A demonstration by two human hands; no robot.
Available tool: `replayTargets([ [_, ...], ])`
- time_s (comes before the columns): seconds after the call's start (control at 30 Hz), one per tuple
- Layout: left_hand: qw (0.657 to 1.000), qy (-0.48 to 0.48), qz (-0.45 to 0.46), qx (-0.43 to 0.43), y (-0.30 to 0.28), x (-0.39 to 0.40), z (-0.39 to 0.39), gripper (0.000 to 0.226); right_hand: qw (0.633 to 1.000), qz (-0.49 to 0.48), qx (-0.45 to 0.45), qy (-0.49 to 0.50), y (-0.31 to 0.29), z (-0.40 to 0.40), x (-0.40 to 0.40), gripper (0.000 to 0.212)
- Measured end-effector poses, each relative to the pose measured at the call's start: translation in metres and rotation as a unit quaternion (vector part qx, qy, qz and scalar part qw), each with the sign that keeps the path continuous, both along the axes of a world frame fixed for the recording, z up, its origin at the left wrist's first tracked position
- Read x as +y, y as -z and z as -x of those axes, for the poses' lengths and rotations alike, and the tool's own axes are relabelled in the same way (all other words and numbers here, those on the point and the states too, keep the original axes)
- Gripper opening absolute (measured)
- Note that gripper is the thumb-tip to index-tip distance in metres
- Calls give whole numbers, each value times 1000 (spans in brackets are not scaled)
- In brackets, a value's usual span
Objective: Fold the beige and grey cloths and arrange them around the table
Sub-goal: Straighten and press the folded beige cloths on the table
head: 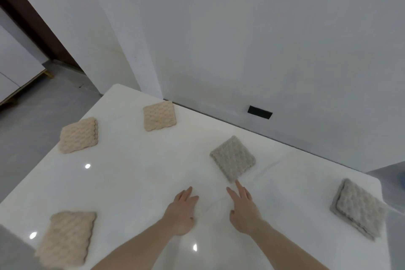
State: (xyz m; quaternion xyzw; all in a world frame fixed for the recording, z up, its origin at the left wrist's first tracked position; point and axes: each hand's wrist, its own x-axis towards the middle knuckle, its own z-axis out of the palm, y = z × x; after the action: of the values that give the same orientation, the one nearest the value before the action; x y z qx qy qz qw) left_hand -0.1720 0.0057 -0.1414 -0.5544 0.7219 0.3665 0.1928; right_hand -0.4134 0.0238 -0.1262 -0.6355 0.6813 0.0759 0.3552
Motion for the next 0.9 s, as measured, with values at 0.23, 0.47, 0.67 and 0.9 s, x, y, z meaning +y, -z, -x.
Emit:
replayTargets([
  [0.23, 998, -27, -51, -28, -17, 101, -54, 72, 995, -86, 24, -32, 8, -30, 118, 78],
  [0.47, 996, -29, -69, -45, -21, 188, -85, 73, 994, -103, 25, -15, 11, -69, 195, 86],
  [0.67, 996, -49, -75, -30, -29, 205, -114, 68, 993, -120, 6, 13, -1, -99, 207, 78],
  [0.9, 992, -115, -14, 40, -30, 206, -181, 63, 994, -90, -11, 59, -3, -170, 222, 75],
])
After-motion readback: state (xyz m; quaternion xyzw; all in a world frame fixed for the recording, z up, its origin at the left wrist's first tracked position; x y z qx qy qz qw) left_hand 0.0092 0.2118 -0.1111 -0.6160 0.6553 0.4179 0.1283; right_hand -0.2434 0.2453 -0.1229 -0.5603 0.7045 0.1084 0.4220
